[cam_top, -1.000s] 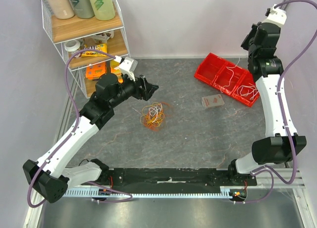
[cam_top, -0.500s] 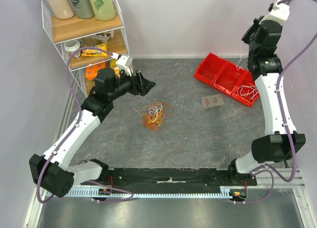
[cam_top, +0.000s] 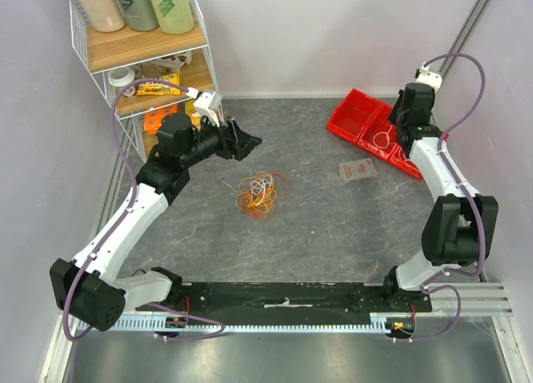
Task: Untangle the cables
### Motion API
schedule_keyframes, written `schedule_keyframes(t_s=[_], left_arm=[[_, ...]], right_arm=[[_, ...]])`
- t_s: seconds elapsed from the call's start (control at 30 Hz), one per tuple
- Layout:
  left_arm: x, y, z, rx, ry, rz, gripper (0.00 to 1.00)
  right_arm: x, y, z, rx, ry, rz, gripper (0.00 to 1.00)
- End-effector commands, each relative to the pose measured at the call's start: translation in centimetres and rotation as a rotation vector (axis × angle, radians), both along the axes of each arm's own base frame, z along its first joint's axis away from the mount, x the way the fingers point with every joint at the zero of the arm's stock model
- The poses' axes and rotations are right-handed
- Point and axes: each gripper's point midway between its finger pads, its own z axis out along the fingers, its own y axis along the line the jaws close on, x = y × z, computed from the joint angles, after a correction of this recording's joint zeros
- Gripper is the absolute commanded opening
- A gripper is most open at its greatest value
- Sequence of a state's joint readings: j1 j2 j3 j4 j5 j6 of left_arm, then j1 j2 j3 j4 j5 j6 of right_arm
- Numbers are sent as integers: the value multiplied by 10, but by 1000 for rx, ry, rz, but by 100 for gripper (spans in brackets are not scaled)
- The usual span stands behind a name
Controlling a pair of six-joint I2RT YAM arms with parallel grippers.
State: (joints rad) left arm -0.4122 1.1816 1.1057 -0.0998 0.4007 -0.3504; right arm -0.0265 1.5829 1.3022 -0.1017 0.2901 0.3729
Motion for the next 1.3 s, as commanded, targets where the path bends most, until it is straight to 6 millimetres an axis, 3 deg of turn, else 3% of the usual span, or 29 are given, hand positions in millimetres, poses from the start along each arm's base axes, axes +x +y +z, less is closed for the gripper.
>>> schedule_keyframes(t_s=[0.0,0.2,0.67,0.77,0.87,1.13,1.27], left_arm=[[-1,-3,10,-43,-15,-21,76],[-1,-2,11,-45,-19,-18,76],[0,-2,9,-54,-7,-23,76],[1,-3,8,-56,-2,-30,76],[1,-2,7,-61,4,-30,76],[0,-4,6,-70,14,-41,76],[-1,-5,7,-77,15,-46,76]], right_arm=[[17,4,-11,30,-26,18,0],[23,11,-58,81,112,34,0],[54,-12,-84,76,214,-6,0],[56,-14,-86,84,253,-4,11],[57,-8,-74,96,224,28,37],[49,-7,-45,103,170,30,57],[45,-26,-44,106,163,-50,67]])
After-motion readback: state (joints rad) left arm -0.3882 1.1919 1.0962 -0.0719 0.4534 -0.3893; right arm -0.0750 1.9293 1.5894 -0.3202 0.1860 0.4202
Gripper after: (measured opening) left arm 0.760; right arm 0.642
